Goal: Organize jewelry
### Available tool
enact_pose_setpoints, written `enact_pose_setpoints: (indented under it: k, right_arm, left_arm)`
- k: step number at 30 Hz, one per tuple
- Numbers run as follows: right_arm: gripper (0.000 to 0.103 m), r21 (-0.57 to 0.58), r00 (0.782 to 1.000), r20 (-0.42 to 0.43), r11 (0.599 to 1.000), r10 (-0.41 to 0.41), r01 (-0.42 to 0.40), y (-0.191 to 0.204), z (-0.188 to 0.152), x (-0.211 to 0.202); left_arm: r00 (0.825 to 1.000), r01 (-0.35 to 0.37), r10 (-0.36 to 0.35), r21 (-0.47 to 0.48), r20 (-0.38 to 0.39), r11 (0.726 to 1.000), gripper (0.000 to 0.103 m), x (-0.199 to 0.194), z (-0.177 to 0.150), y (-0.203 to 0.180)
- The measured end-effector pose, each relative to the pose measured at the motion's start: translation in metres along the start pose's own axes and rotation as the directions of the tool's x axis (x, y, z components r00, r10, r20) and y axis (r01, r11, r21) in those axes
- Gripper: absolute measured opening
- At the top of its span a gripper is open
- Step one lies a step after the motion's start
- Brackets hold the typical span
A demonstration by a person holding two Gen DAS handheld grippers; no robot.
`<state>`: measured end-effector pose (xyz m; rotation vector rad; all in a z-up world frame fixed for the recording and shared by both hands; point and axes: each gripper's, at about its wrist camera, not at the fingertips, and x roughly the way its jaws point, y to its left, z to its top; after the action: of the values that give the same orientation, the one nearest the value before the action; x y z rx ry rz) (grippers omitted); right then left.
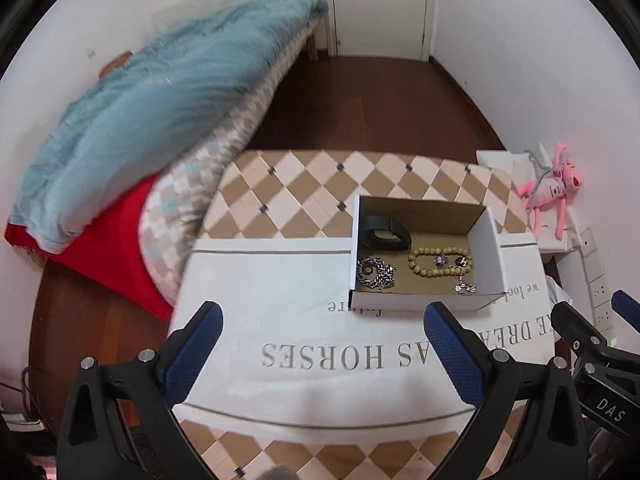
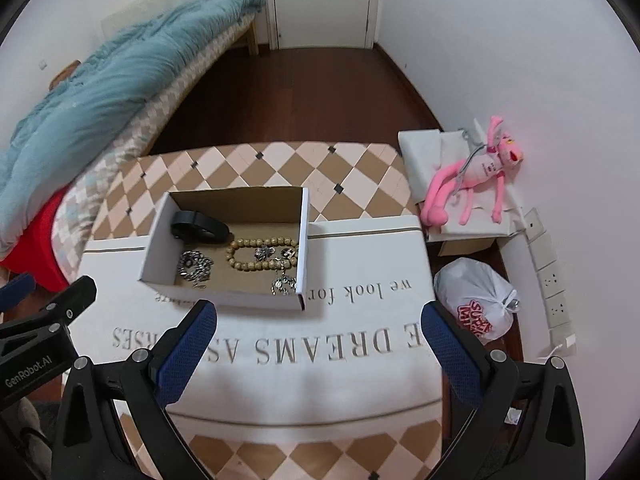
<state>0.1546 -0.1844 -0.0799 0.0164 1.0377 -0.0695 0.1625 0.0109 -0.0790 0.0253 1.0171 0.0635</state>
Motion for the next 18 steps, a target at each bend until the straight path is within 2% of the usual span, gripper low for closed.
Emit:
enact_pose_setpoints:
  k: [9,18]
  right_arm:
    - [0.103,0.009,0.989,0.148,1.0,0.013,-0.014,-0.004,-0.022,-0.097]
    - [0.103,0.014,0.963,0.27,1.0,0.023,-0.028,-0.01,-0.037,-0.179]
  left_arm:
    - [0.993,0.027,-0.025,-0.015,0.114,1.0,0.103,-0.087,-0.019,0.005]
    - [0.981,0.046,-0.038,-0.038,0.191,0.998,0.103,-0.151,-0.034,0.016]
